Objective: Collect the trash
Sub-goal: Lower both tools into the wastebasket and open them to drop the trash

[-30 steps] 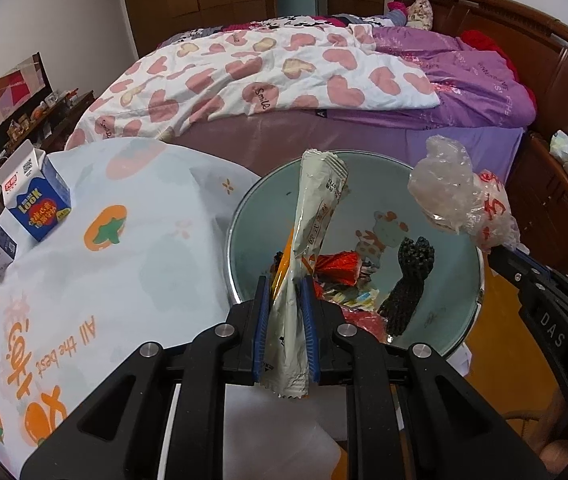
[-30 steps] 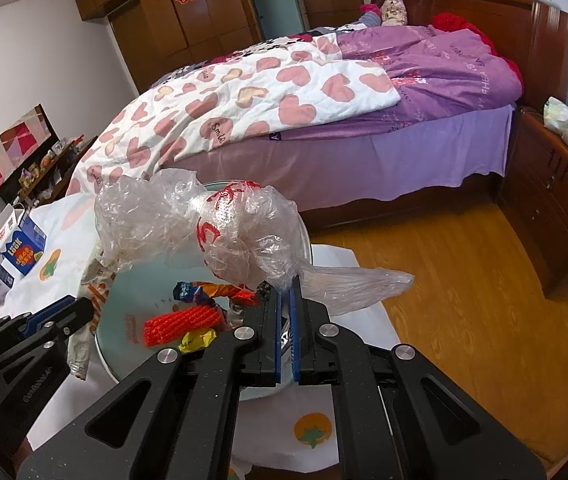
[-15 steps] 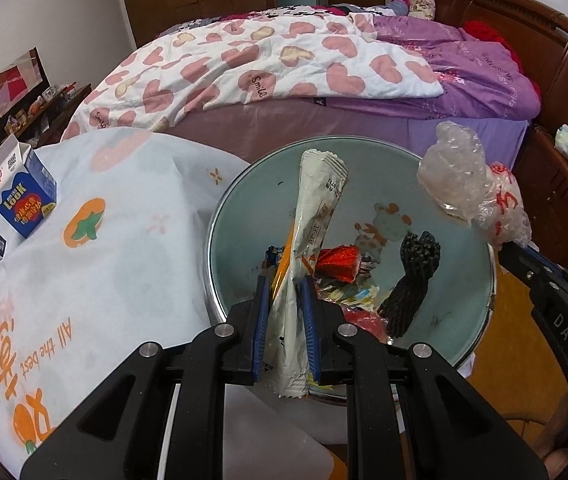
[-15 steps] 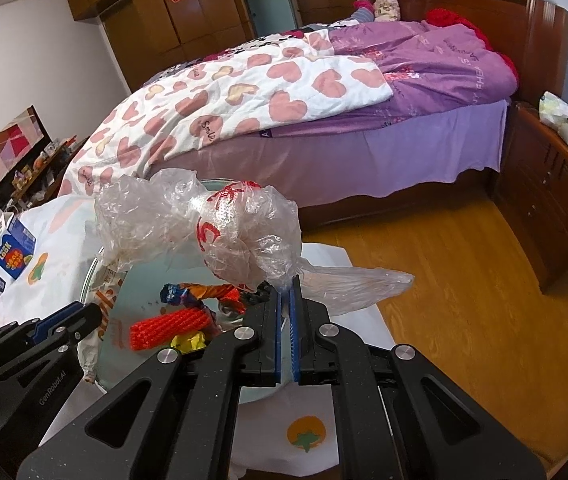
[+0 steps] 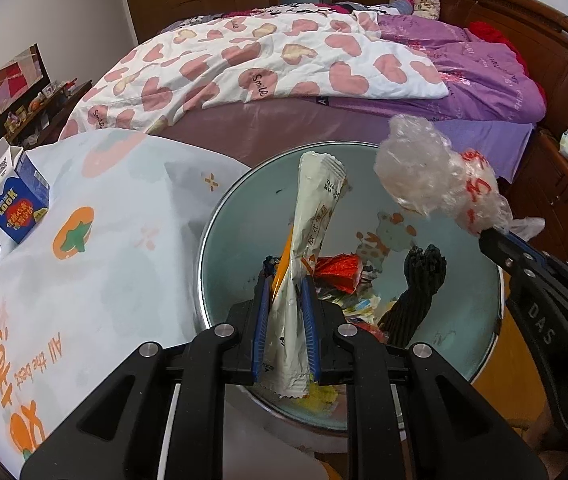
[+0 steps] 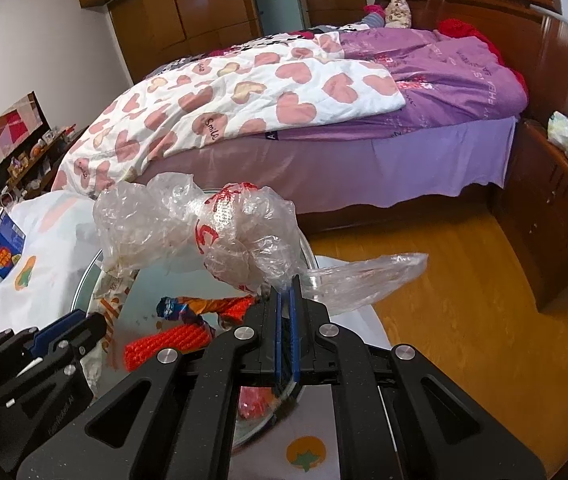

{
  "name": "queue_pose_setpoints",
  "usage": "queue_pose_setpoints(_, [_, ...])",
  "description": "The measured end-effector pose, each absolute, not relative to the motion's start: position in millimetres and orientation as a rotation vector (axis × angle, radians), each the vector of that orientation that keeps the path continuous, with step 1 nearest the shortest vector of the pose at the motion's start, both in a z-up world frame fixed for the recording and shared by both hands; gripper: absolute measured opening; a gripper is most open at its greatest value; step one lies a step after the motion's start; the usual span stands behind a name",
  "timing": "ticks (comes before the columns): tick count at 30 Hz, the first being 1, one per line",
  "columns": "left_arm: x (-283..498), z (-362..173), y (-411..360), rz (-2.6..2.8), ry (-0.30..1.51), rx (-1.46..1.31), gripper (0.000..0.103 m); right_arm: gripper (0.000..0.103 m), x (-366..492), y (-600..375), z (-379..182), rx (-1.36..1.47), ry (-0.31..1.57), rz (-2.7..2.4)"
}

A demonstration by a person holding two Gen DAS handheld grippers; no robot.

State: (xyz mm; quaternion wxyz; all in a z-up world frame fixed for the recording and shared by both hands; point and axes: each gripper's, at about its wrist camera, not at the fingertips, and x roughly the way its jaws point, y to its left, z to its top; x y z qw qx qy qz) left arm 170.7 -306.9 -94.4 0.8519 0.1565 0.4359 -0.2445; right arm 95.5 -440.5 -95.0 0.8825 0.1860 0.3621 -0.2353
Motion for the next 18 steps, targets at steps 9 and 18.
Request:
queue_pose_setpoints(9, [178,-106,-315,-0.511,0.950,0.325,0.017,0.005,111,-441,-102,0.359,0.794,-0.477])
queue_pose_setpoints(18, [186,-118,-314,-0.492,0.976,0.331,0.017,0.005,121,-441,-111,0.368,0.828,-0.462])
